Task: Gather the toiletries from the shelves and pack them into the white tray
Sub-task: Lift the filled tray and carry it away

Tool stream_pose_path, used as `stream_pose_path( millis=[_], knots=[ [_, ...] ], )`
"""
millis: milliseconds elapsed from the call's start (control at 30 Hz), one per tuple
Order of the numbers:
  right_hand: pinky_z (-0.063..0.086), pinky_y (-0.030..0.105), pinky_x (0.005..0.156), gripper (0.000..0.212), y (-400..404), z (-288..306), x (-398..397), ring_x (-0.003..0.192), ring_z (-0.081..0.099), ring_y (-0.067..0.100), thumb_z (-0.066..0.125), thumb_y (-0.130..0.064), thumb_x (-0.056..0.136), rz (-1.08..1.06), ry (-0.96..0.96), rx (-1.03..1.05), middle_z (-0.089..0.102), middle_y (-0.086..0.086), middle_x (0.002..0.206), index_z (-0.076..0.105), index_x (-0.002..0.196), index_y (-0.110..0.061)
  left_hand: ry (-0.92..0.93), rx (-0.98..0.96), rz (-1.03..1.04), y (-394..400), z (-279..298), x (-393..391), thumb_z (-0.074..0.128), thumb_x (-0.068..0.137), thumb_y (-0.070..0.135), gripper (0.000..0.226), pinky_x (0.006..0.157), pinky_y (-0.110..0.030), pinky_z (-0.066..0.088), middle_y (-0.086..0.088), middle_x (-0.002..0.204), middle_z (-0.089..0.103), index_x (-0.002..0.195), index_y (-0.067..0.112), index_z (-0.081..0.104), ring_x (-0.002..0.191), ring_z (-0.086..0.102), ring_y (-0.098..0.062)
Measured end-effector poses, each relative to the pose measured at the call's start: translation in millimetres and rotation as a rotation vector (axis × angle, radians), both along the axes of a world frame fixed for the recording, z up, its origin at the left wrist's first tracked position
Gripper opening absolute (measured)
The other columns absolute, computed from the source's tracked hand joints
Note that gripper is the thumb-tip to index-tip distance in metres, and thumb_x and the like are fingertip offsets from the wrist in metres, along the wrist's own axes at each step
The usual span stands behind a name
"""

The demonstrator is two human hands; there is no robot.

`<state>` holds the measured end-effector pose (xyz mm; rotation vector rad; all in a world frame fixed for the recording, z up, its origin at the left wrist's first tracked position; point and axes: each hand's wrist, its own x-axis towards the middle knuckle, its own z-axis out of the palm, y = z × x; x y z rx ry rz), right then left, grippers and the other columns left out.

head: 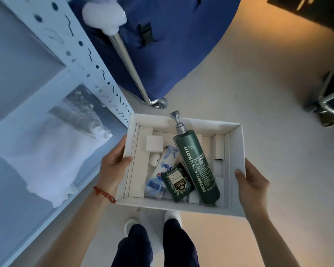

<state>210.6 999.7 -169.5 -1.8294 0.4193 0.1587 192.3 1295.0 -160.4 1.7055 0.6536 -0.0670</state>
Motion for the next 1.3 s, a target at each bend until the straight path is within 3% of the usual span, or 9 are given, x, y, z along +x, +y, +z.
stream_pose_path(
  millis=[133,233,333,567,700,900,1100,1200,1300],
  knots=[
    [0.043,0.003,0.068,0.046,-26.3,41.4,11.1,0.074,0.058,-0.013,0.043,0.011,0.087,-0.051,-0.028,0.017,0.065,-0.035,0.081,0.058,0.115,-0.023,-0.021,0.015,-0.059,-27.9,44.8,27.5,0.046,0.079,-0.017,0.062,0.065,0.001,0.042,0.025,0.094,0.060,0.129,0.020,0.045,0.076,0.056,0.020],
    [0.041,0.003,0.063,0.044,-41.4,63.6,25.8,0.067,0.055,-0.009,0.043,0.011,0.087,-0.091,-0.058,0.040,0.065,-0.013,0.084,0.063,0.106,-0.024,-0.035,0.017,-0.109,-45.8,67.1,52.5,0.046,0.080,-0.016,0.060,0.063,0.002,0.040,0.017,0.097,0.059,0.129,0.019,0.045,0.075,0.054,0.023],
    [0.036,0.006,0.058,0.048,-56.5,80.5,45.1,0.059,0.046,-0.002,0.043,0.013,0.086,-0.119,-0.078,0.050,0.056,0.000,0.075,0.061,0.088,-0.032,-0.028,-0.011,-0.138,-62.3,81.1,81.2,0.046,0.081,-0.014,0.059,0.066,0.002,0.041,0.010,0.106,0.060,0.129,0.020,0.046,0.079,0.055,0.022],
    [0.036,0.006,0.060,0.052,-85.7,95.7,109.9,0.064,0.046,-0.002,0.046,0.012,0.085,-0.219,-0.092,0.002,0.062,-0.003,0.070,0.061,0.087,-0.038,-0.018,-0.009,-0.240,-90.5,95.7,172.9,0.049,0.080,-0.012,0.061,0.075,-0.001,0.042,0.015,0.113,0.058,0.128,0.026,0.047,0.085,0.052,0.023],
    [0.037,0.004,0.061,0.051,-97.3,103.6,156.4,0.062,0.045,-0.004,0.047,0.011,0.085,-0.296,-0.102,-0.033,0.061,0.006,0.090,0.062,0.090,-0.037,0.021,-0.057,-0.279,-104.5,99.5,238.7,0.050,0.082,-0.009,0.059,0.087,-0.014,0.044,0.019,0.109,0.060,0.127,0.029,0.046,0.089,0.055,0.019],
    [0.040,-0.001,0.065,0.047,-120.8,111.5,226.0,0.074,0.057,-0.017,0.046,0.014,0.085,-0.404,-0.100,-0.042,0.061,-0.042,0.075,0.053,0.116,-0.021,-0.044,-0.075,-0.400,-142.3,116.9,335.6,0.049,0.081,-0.015,0.060,0.071,0.000,0.043,0.034,0.088,0.065,0.125,0.026,0.043,0.086,0.056,0.019],
    [0.040,0.000,0.068,0.045,-167.6,116.7,301.5,0.073,0.057,-0.017,0.047,0.012,0.086,-0.448,-0.093,-0.037,0.062,-0.041,0.075,0.056,0.113,-0.022,-0.058,-0.125,-0.433,-190.0,121.2,420.1,0.049,0.081,-0.014,0.059,0.086,-0.009,0.044,0.030,0.102,0.063,0.124,0.028,0.047,0.099,0.055,0.013],
    [0.040,0.000,0.068,0.042,-199.3,118.1,342.3,0.073,0.057,-0.017,0.047,0.012,0.086,-0.445,-0.096,-0.031,0.062,-0.040,0.076,0.060,0.110,-0.020,-0.057,-0.127,-0.433,-220.5,120.1,462.3,0.050,0.083,-0.011,0.055,0.095,-0.019,0.041,0.014,0.117,0.059,0.129,0.019,0.046,0.105,0.053,0.008],
    [0.040,0.003,0.069,0.045,-233.0,125.1,386.7,0.069,0.056,-0.014,0.046,0.011,0.087,-0.440,-0.099,-0.020,0.068,-0.025,0.077,0.060,0.098,-0.030,-0.063,-0.116,-0.420,-252.9,123.1,502.0,0.050,0.084,-0.009,0.053,0.099,-0.024,0.036,0.006,0.127,0.053,0.130,0.015,0.044,0.115,0.049,-0.004]
  ],
)
